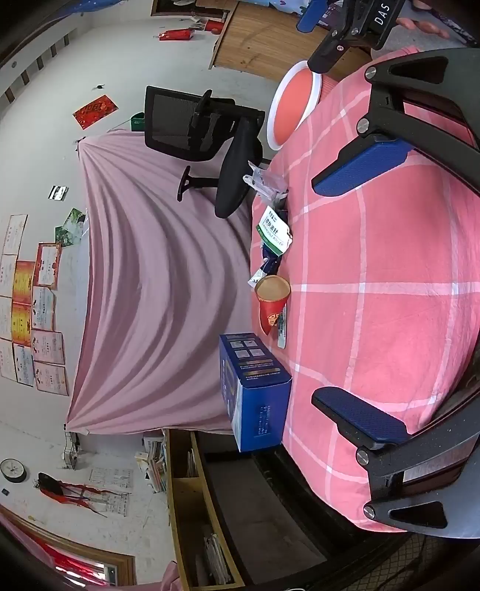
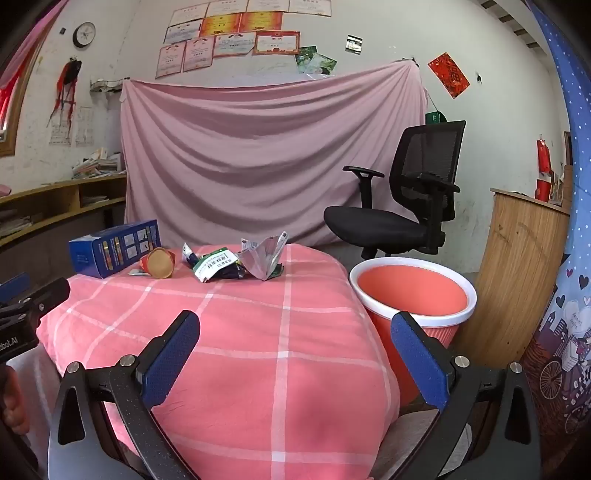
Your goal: Collect trash
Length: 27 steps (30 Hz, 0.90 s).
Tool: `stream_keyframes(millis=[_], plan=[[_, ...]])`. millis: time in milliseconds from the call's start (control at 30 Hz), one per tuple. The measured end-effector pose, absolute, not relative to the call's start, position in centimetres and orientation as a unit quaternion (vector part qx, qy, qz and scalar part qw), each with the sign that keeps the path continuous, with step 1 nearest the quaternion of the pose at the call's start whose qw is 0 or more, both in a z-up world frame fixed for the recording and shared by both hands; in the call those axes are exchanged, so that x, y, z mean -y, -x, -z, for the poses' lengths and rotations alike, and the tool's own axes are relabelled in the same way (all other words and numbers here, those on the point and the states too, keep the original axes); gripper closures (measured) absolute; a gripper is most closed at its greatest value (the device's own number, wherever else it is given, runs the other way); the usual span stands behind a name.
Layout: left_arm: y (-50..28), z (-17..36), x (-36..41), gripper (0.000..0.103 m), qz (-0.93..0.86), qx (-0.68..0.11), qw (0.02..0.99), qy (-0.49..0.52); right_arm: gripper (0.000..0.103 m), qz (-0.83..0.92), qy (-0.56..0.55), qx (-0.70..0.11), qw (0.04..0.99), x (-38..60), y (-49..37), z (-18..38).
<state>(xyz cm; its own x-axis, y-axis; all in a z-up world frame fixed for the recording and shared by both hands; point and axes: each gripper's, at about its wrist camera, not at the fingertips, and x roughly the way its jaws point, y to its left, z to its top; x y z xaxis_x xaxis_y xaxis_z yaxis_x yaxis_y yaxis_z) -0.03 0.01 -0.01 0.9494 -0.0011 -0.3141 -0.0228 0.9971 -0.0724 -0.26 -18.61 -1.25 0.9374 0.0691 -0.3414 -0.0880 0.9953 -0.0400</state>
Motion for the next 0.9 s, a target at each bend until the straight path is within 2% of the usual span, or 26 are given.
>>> stream_keyframes(millis=[900], plan=[[0.00, 0.02, 0.00, 0.002, -0.006, -0.164, 0.986, 0.039, 0.000, -0.040, 0.027, -0.173, 0.984, 18.48, 0.28, 1.20]])
